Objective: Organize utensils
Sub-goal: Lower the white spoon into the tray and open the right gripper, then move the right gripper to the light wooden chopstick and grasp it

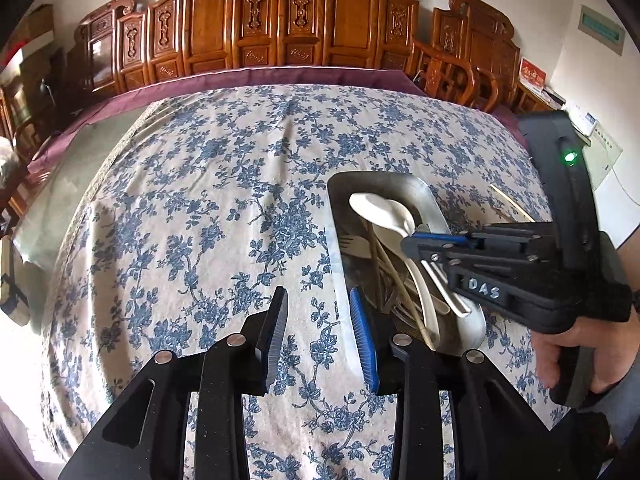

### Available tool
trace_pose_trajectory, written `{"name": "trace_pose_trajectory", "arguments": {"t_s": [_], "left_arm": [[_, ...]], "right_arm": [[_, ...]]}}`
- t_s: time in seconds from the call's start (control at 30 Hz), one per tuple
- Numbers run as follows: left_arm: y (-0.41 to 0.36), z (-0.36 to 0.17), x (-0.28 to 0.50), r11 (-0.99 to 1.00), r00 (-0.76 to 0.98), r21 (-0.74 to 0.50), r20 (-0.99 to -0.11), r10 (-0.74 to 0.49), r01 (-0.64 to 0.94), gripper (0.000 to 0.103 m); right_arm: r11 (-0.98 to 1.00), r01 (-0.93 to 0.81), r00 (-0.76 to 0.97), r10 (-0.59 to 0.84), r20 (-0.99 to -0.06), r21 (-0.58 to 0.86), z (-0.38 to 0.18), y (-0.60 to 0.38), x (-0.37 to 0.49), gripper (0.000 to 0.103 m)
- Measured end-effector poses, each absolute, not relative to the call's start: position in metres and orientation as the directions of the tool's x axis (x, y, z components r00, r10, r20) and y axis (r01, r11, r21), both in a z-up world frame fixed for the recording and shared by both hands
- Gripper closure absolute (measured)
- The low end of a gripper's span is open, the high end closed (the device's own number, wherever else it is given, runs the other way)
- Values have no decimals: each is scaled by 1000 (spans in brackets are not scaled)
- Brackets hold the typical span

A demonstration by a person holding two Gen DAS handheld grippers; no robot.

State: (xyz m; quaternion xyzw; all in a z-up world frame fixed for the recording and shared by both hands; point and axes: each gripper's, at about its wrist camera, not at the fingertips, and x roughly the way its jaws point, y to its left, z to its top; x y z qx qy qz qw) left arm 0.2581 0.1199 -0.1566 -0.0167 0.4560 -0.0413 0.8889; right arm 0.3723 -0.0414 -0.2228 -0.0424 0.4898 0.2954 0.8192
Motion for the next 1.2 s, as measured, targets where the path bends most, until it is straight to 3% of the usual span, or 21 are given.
{"name": "trace_pose_trajectory", "arguments": {"t_s": [0.7, 0.77, 0.9, 1.0, 1.13, 1.2], "left_arm": [[103, -151, 257, 996, 582, -56, -808, -87, 71, 69], [94, -150, 257, 995, 583, -54, -807, -93, 83, 59], [70, -148, 259, 991, 582, -60, -805, -117, 116, 55], [47, -147, 263, 987, 581, -65, -802, -138, 146, 43], [13, -147, 271, 981, 573, -74, -802, -166, 181, 30], [-4, -149, 275, 978, 569, -73, -804, -174, 197, 30]], "right_arm": [[801, -548, 391, 501, -772, 242, -202, -71, 350, 94], [810, -538, 415, 495, -763, 233, -195, -94, 343, 94], [840, -508, 464, 454, -761, 191, -187, -152, 334, 90], [873, -466, 504, 392, -770, 140, -186, -198, 334, 84], [917, -384, 543, 319, -777, 109, -186, -265, 341, 83], [929, -356, 557, 297, -776, 99, -185, -292, 344, 81]]}}
